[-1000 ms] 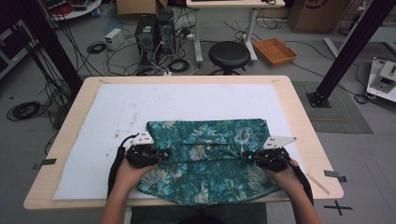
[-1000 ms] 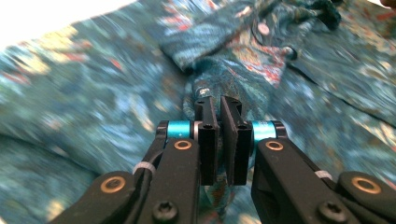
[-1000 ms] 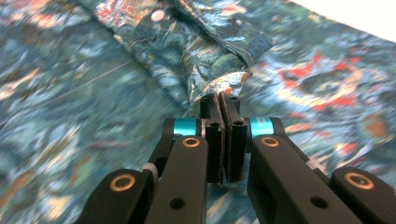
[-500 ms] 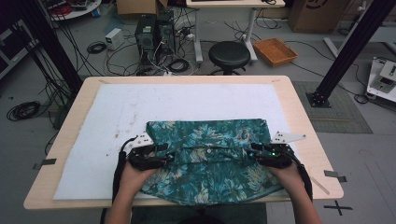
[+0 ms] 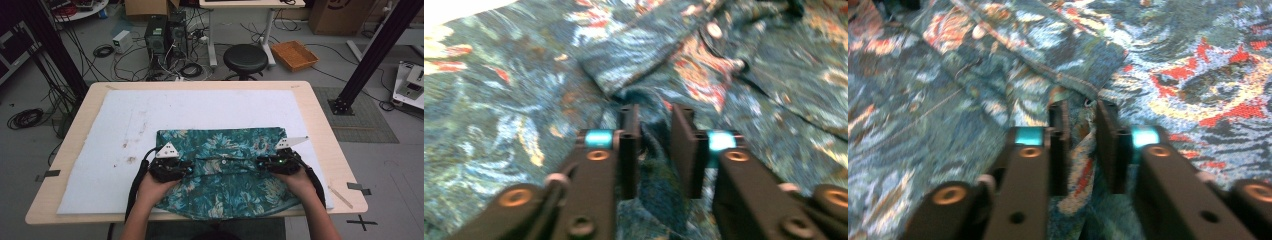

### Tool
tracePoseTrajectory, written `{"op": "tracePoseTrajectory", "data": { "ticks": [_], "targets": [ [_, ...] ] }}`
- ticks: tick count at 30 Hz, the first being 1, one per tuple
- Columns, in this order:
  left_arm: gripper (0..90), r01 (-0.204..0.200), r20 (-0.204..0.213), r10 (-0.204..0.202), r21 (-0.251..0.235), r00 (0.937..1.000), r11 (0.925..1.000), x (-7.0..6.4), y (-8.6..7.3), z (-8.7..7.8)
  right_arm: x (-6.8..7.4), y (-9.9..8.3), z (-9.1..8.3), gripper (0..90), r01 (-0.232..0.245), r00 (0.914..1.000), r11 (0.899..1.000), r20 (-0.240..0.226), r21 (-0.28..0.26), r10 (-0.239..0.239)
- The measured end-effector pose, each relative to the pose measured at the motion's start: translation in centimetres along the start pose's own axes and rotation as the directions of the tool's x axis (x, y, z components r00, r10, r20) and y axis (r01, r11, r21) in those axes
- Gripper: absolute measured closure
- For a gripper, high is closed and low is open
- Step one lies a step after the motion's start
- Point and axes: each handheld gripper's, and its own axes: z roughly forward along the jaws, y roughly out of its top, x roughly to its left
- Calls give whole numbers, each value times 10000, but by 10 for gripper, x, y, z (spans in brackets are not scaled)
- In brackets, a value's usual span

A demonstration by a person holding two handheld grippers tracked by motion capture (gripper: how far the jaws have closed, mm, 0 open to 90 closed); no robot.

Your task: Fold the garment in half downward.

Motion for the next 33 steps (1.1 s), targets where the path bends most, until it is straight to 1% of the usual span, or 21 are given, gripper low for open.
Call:
{"op": "tracePoseTrajectory", "data": {
  "ticks": [1, 3, 4, 5, 6, 8, 9, 10, 11, 16, 18, 19, 21, 24, 26, 28, 29, 31, 33],
  "targets": [
    [792, -66, 0, 66, 28, 10000, 10000, -1, 0, -1, 2, -1, -1, 834, 254, 9997, 9997, -9, -31, -254],
    [840, -185, 50, 185, 13, 9998, 9998, -4, 0, -3, 6, -3, -4, 868, 519, 9987, 9986, 2, -110, -519],
    [854, -209, 103, 210, -33, 9997, 9998, -6, -1, -6, 8, -4, -6, 875, 558, 9984, 9984, 7, -115, -558],
    [862, -258, 125, 259, -60, 9996, 9996, -8, -1, -8, 11, -5, -8, 878, 698, 9976, 9974, 25, -190, -698],
    [863, -280, 203, 282, -136, 9994, 9995, -10, -2, -10, 13, -6, -10, 878, 774, 9970, 9967, 56, -239, -773],
    [873, -361, 358, 364, -103, 9987, 9993, -14, -5, -15, 18, -10, -16, 880, 967, 9953, 9947, 55, -352, -965],
    [876, -380, 375, 383, -102, 9986, 9992, -15, -6, -16, 21, -12, -19, 880, 1071, 9942, 9934, 106, -418, -1067],
    [878, -380, 375, 383, -102, 9986, 9992, -15, -6, -16, 21, -12, -19, 880, 1071, 9942, 9934, 106, -418, -1067],
    [879, -422, 380, 425, -86, 9984, 9991, -19, -10, -19, 27, -16, -24, 880, 1146, 9934, 9923, 91, -477, -1143],
    [878, -449, 489, 457, -165, 9978, 9989, -27, -19, -27, 42, -31, -31, 879, 1576, 9874, 9865, 204, -445, -1569],
    [878, -532, 385, 533, -41, 9978, 9986, -31, -22, -30, 48, -38, -34, 871, 1676, 9858, 9849, 179, -433, -1670],
    [876, -559, 356, 559, -9, 9978, 9984, -32, -24, -31, 51, -42, -36, 848, 1712, 9852, 9845, 188, -386, -1706],
    [865, -540, 447, 538, 29, 9976, 9985, -34, -27, -35, 54, -47, -38, 792, 1695, 9855, 9846, 148, -419, -1690],
    [815, -453, 322, 459, -192, 9984, 9988, -35, -26, -42, 56, -49, -44, 743, 1619, 9868, 9849, 190, -613, -1610],
    [729, -237, 111, 242, -433, 9996, 9988, -33, -21, -46, 54, -45, -49, 717, 1538, 9881, 9840, 235, -902, -1523],
    [663, 10, 18, -9, -720, 10000, 9974, -30, -12, -46, 50, -39, -52, 699, 1396, 9901, 9842, 275, -1085, -1374],
    [619, 117, 5, -117, -821, 9999, 9966, -29, -9, -45, 48, -35, -52, 682, 1229, 9922, 9851, 330, -1201, -1198],
    [578, 126, 30, -124, -888, 9999, 9960, -26, 1, -39, 43, -26, -50, 661, 1085, 9939, 9853, 331, -1318, -1050],
    [537, 221, 109, -212, -890, 9997, 9958, -21, 12, -28, 39, -17, -44, 634, 814, 9966, 9875, 232, -1350, -790]
  ]
}}
